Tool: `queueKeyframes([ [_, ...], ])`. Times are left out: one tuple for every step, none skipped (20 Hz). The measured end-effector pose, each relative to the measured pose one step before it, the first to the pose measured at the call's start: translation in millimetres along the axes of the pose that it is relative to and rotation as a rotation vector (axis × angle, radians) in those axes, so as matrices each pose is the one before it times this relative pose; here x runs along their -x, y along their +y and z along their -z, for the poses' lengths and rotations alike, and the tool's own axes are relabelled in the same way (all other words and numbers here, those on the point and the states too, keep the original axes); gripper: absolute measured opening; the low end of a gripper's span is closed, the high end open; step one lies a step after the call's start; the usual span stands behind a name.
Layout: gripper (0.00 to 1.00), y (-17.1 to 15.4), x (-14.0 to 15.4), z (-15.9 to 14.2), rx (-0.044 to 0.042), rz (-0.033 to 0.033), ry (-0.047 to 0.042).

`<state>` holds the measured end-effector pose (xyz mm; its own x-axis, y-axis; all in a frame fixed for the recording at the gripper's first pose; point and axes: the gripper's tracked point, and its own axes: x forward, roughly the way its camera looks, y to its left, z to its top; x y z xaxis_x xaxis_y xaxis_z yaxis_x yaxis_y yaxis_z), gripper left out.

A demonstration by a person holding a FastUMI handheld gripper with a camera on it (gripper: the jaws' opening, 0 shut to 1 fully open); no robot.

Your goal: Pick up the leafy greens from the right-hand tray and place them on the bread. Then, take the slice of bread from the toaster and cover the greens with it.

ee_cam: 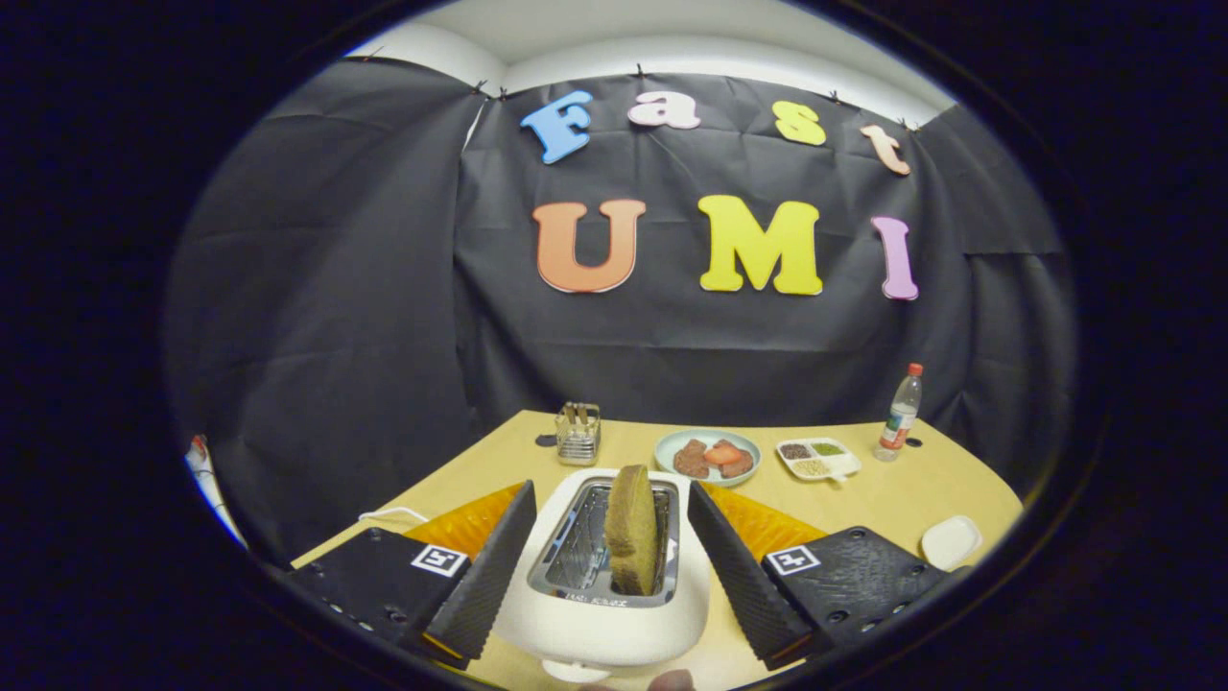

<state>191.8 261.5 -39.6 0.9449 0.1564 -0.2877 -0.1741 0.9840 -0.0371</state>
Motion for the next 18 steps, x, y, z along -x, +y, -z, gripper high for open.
queueKeyframes([
  [0.97, 0.48, -6.35, 1.31, 0.00054, 0.01136, 0.00823],
  [0.97, -1.18, -6.66, 3.3, 0.00506, 0.01437, 0.01421],
  [0.97, -2.59, -3.71, 4.15, -0.00594, 0.0127, 0.02188],
  [0.94, 0.32, -5.27, 5.03, -0.00391, 0.00768, 0.02094],
  [0.89, -0.48, -3.81, 3.9, -0.00313, 0.0049, 0.01651],
  [0.78, -1.76, -5.88, 4.02, -0.00206, 0.00636, 0.01737],
  [0.73, -2.77, -3.76, 3.55, -0.00203, 0.00433, 0.01616],
  [0.62, -0.66, -2.22, 2.05, -0.00578, -0.0048, 0.00934],
  [0.52, 1.21, -2.48, -0.26, -0.00003, -0.00973, 0.00297],
  [0.41, -0.26, -0.03, -1.4, 0.00734, -0.0034, -0.00183],
  [0.3, -5.15, -0.09, -1.9, 0.01183, 0.01328, -0.00244],
  [0.15, 1.53, 0.13, 0.84, 0.00035, -0.01266, -0.00514],
  [0.15, -1.01, 0.79, 1.47, -0.00544, -0.00487, 0.003],
  [0.08, 0.95, 0.92, -0.49, -0.00436, -0.01736, 0.00627],
  [0.08, -2.4, 3.77, -5.38, -0.00509, -0.00523, -0.00047],
  [0.0, -1.64, 2.94, 2.27, -0.01795, -0.01828, -0.00795],
  [0.01, -2.64, 4.4, -4.23, -0.00046, -0.00629, 0.0012],
  [0.01, -1.73, 2.5, -6.04, -0.00978, -0.00993, -0.01472],
])
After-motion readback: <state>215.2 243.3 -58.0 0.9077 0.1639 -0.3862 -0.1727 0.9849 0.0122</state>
